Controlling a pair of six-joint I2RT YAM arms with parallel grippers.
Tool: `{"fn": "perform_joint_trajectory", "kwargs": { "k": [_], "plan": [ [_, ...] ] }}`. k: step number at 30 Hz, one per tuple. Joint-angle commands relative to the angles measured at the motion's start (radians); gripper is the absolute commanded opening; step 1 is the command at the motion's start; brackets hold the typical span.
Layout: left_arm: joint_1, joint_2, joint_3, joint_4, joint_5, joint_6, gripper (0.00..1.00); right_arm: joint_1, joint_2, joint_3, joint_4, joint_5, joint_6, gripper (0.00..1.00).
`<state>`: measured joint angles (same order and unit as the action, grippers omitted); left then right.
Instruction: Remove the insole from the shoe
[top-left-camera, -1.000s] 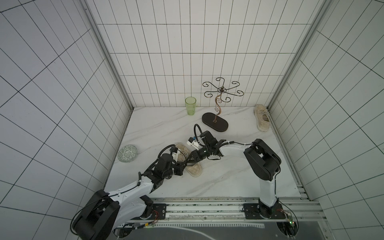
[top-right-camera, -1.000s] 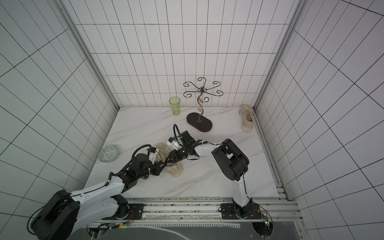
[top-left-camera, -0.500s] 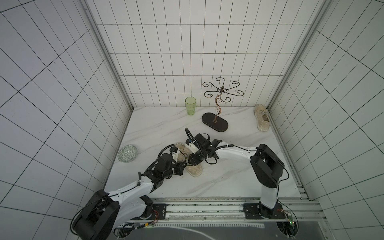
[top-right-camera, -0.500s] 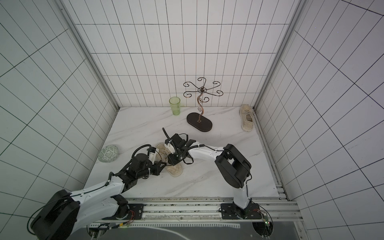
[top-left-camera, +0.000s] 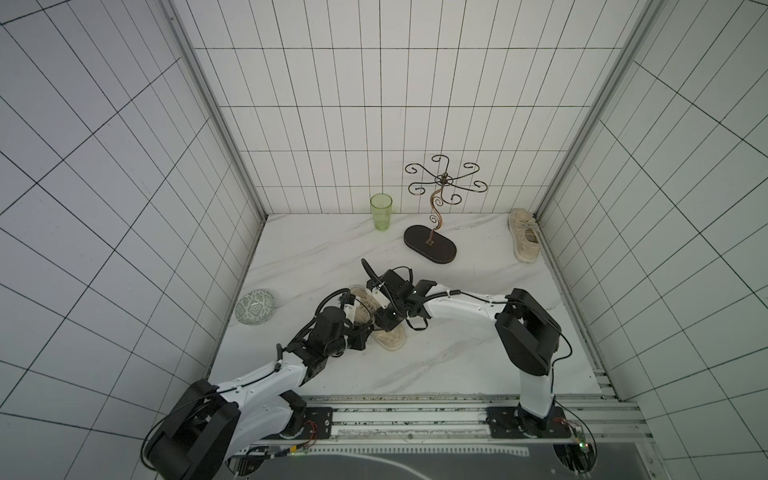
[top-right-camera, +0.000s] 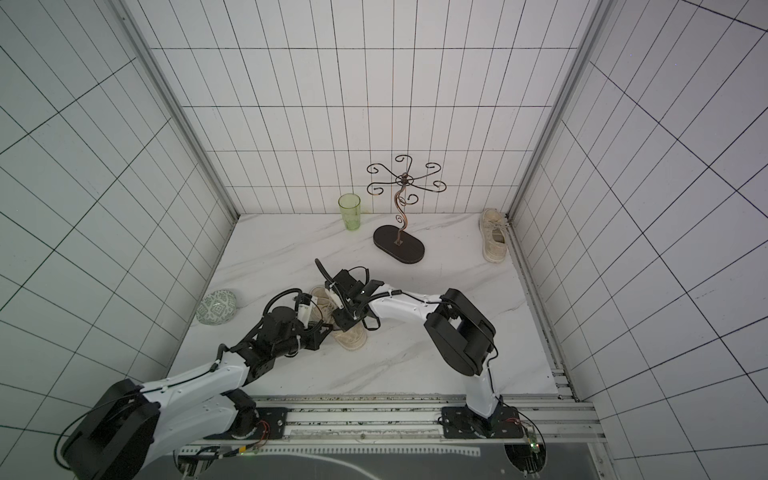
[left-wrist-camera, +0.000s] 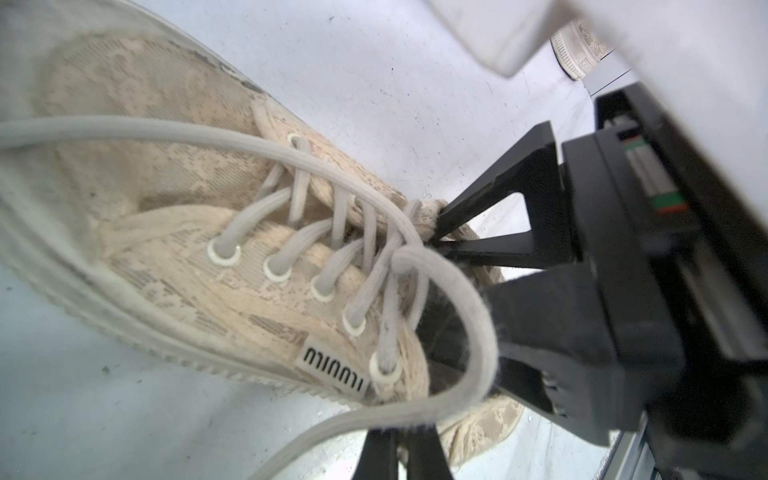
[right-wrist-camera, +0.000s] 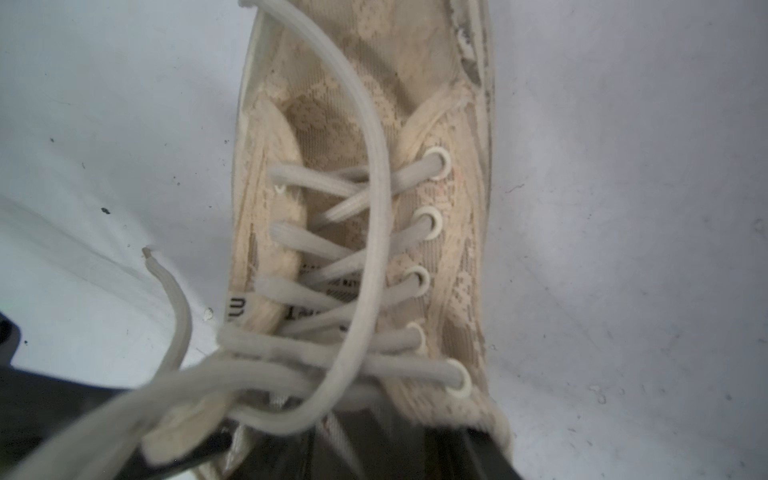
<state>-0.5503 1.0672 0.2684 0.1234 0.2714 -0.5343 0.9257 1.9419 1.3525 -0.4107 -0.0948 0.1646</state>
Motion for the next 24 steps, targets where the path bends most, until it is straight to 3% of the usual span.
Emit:
{"fn": "perform_joint_trajectory", "kwargs": {
  "k": [1, 8, 24],
  "plan": [
    [0.007, 0.0, -0.026, -0.07, -0.001, 0.008, 0.0, -0.054, 0.066, 0.023, -0.065, 0.289, -0.044, 0.49],
    [0.007, 0.002, -0.027, -0.069, -0.001, 0.007, 0.0, -0.063, 0.079, -0.002, -0.058, 0.297, -0.074, 0.51],
    [0.01, 0.007, -0.024, -0.068, -0.001, 0.007, 0.0, -0.117, 0.268, -0.067, -0.16, -0.321, -0.134, 0.49]
  ]
}}
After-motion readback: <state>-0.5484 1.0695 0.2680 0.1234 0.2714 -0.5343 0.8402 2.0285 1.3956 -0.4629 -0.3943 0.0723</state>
